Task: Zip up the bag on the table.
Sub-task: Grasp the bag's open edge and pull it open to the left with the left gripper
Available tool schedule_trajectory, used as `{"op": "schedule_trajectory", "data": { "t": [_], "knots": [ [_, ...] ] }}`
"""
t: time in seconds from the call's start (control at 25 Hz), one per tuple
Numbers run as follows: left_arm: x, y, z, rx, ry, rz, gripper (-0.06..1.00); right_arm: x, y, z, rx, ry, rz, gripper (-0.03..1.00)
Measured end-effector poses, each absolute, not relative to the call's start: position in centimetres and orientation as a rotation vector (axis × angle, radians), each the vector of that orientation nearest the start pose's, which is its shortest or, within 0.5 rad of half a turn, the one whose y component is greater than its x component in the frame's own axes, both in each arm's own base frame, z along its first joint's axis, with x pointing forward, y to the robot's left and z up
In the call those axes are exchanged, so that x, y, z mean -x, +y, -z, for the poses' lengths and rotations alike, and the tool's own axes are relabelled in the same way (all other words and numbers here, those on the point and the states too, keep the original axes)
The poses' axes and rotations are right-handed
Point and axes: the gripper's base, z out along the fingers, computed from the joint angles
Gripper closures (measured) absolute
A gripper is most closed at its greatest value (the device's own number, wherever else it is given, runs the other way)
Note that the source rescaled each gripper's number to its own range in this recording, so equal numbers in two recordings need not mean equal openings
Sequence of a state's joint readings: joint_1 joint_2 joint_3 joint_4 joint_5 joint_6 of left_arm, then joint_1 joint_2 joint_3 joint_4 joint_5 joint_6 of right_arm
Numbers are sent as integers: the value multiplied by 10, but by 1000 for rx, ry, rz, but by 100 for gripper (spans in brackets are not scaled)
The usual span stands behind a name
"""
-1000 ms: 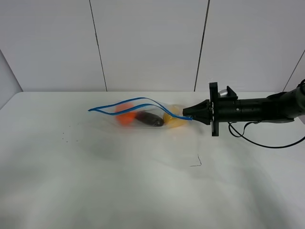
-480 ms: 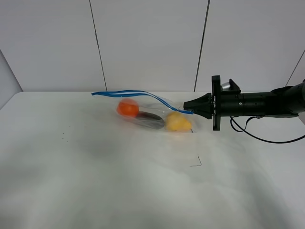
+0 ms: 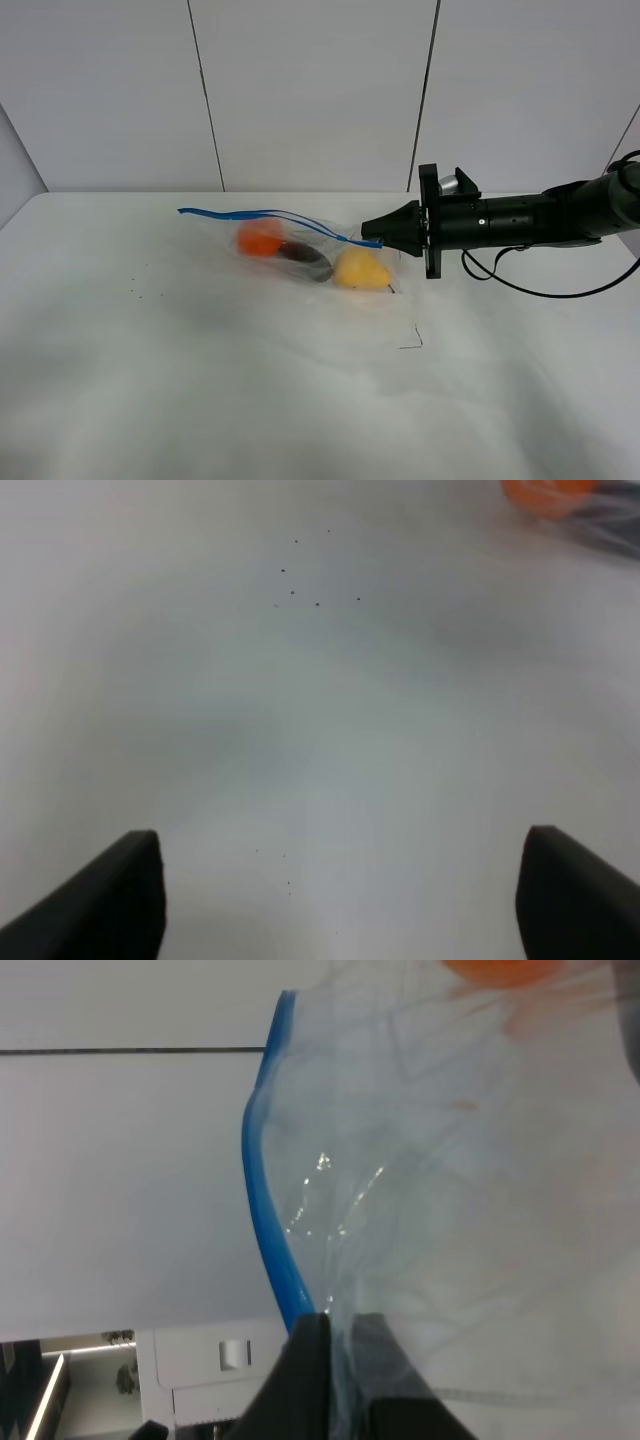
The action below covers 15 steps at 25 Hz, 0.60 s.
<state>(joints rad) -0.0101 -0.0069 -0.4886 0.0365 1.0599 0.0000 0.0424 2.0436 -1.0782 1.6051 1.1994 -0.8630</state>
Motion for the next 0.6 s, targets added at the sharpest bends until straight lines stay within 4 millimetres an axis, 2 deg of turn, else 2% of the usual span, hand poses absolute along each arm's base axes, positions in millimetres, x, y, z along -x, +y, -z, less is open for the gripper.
{"op": "schedule_trajectory", "data": {
  "t": [0.52, 0.6],
  "knots": [
    [5, 3, -275, -9, 2044, -37, -2, -360, 100, -155, -250, 2362, -1815, 96],
    [6, 3, -284, -9, 2007, -37, -2, -360, 100, -155, -250, 2361, -1815, 96]
  ]
}}
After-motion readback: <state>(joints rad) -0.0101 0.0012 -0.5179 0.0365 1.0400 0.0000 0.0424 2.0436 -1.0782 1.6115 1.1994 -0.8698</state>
